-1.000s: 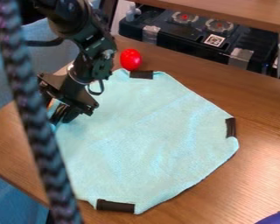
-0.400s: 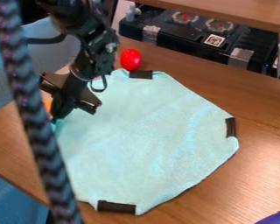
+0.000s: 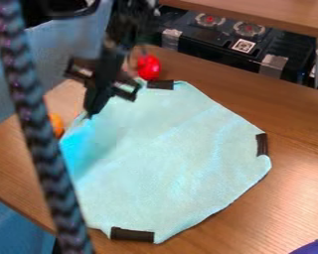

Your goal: Fold the cloth from bottom left to top right

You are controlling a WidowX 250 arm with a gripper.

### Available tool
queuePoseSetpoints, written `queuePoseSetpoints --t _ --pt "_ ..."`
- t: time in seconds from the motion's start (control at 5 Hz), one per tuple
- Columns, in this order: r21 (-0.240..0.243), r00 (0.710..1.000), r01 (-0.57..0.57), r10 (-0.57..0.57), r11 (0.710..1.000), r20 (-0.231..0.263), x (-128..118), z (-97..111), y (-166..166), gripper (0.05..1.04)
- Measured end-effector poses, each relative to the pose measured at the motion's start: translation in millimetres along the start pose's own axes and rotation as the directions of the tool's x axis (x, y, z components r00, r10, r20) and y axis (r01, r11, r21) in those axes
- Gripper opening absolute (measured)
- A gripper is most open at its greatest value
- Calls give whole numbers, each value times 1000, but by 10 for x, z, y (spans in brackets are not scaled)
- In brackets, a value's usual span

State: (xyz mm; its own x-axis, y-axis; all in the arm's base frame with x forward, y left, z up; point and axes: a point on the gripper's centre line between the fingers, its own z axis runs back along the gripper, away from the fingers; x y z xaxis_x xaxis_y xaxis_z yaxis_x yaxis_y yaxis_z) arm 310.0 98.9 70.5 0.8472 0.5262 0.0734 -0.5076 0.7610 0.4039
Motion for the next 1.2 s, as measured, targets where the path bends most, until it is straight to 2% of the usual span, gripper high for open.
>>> queuePoseSetpoints --t 0.2,0.4,0.8,1.0,1.2 --pt "-51 997 -38 34 998 -74 -7 213 -187 55" --pt "-71 992 -28 19 997 -122 -102 238 -395 55" --pt "-169 994 -50 32 984 -107 -346 412 -918 55" --pt "-233 993 -93 74 968 -90 -359 608 -1127 55" --pt "-280 990 -119 93 953 -106 -367 712 -1342 55"
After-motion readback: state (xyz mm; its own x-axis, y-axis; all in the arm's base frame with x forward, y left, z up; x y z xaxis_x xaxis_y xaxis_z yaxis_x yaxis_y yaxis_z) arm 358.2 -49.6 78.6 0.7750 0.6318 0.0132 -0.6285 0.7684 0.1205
